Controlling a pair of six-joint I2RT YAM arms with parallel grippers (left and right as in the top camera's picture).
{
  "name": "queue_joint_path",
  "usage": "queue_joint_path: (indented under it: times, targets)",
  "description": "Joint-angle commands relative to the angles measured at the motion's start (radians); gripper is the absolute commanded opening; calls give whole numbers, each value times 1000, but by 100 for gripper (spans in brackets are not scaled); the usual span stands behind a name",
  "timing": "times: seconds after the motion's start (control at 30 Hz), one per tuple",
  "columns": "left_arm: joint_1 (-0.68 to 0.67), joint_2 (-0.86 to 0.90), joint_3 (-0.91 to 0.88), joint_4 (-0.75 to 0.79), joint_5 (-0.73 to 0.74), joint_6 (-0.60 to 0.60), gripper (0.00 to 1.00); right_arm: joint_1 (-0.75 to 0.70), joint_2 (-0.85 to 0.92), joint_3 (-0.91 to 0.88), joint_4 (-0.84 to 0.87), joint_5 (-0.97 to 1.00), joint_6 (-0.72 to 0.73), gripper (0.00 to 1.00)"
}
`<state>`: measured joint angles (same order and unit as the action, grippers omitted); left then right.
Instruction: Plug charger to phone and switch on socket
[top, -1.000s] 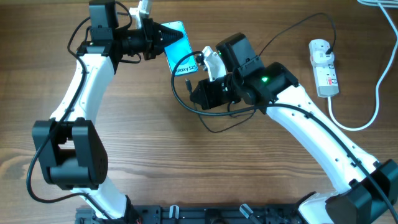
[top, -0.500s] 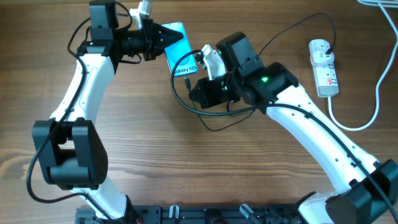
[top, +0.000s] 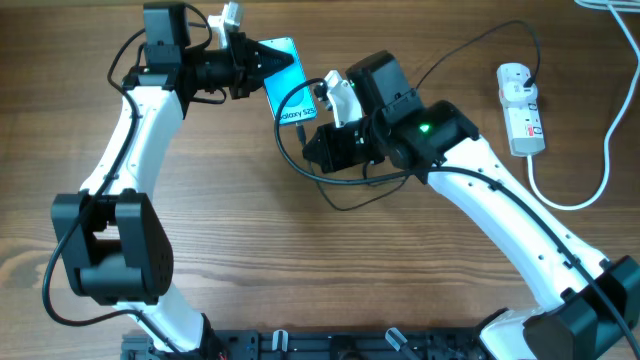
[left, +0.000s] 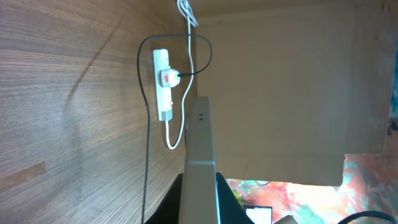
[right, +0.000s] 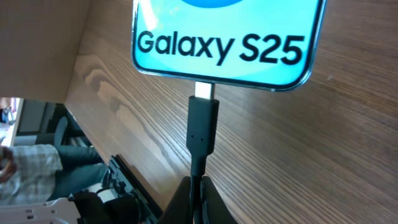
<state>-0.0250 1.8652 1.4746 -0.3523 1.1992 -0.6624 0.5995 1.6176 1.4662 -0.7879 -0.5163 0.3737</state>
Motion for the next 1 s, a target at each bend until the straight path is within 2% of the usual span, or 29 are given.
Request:
queue_joint_path:
  times: [0.0, 0.47, 0.6, 0.97]
  targets:
    - [-14, -27, 8, -24, 50, 81, 4, -3, 10, 5, 23, 27, 19, 4]
    - [-26, -27, 8, -3, 72, 79, 4, -3, 10, 5, 20, 46, 101, 4]
    - [-24, -27, 8, 54, 155, 63, 4, -3, 10, 5, 52, 46, 123, 4]
    - [-24, -27, 8, 64, 177, 45, 4, -3, 10, 5, 84, 76, 100, 4]
